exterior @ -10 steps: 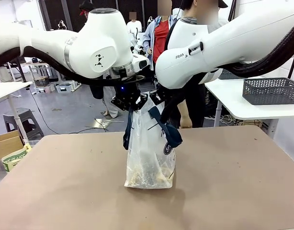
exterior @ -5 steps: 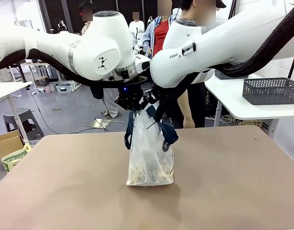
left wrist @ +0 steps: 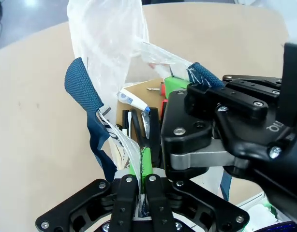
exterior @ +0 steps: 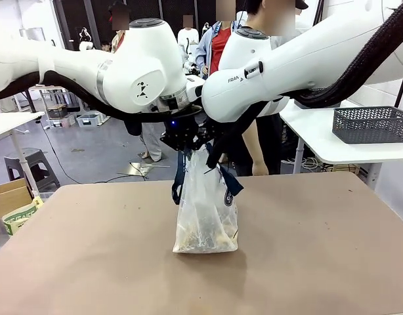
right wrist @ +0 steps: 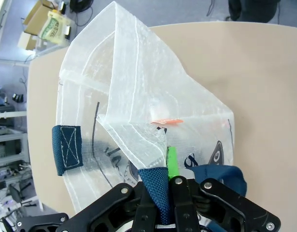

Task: Transfer purchased items from the store into the shopping bag.
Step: Move the Reusable shopping bag to the right side of the table.

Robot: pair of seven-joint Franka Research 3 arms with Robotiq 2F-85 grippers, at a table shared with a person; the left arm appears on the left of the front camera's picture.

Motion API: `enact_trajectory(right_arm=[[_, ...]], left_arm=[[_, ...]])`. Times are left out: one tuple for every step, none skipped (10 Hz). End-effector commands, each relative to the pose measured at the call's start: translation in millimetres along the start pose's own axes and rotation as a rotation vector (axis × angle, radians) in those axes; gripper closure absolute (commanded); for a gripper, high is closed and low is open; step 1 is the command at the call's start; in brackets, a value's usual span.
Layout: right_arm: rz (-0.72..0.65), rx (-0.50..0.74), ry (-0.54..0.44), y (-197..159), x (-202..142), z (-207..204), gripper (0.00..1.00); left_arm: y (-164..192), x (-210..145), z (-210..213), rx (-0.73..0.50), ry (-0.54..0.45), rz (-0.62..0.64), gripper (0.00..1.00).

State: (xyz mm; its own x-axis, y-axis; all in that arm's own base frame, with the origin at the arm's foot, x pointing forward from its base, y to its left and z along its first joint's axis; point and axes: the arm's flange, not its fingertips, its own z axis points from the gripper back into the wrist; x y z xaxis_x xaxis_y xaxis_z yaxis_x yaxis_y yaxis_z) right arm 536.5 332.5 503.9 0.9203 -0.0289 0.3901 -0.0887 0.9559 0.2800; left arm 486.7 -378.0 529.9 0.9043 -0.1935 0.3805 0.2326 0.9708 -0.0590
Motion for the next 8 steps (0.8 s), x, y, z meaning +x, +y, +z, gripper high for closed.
enact_trajectory(right_arm=[[-0.01, 0.033, -0.011, 2.6, 2.9, -1.4, 1.0], [-0.011, 0.033, -0.01, 2.6, 2.9, -1.3, 1.0], [-0.01, 0.034, -0.009, 2.6, 2.6, -1.3, 1.0], [-0.011, 0.035, -0.009, 2.5, 2.6, -1.1, 1.0], [-0.012, 0.035, -0.01, 2.5, 2.3, -1.3, 1.0], [-0.013, 0.034, -0.011, 1.7, 3.2, -1.2, 1.0], [-0.017, 0.034, -0.011, 1.3, 3.1, -1.5, 1.0], [-0.019, 0.033, -0.012, 1.0, 3.8, -1.3, 1.0]], left_arm=[[4.5, 1.9, 2.9, -0.04, -0.025, -0.042, 0.8], [5.4, 0.0, 5.0, -0.043, -0.031, -0.041, 0.6], [6.2, -4.4, 8.6, -0.051, -0.044, -0.045, 0.4], [6.4, -7.9, 12.4, -0.056, -0.052, -0.05, 0.2], [7.3, -11.0, 14.4, -0.079, -0.05, -0.062, 0.0], [7.8, -12.9, 14.2, -0.098, -0.042, -0.066, 0.0], [7.8, -17.0, 15.5, -0.12, -0.04, -0.073, 0.0], [8.0, -19.4, 16.3, -0.142, -0.042, -0.08, 0.0]])
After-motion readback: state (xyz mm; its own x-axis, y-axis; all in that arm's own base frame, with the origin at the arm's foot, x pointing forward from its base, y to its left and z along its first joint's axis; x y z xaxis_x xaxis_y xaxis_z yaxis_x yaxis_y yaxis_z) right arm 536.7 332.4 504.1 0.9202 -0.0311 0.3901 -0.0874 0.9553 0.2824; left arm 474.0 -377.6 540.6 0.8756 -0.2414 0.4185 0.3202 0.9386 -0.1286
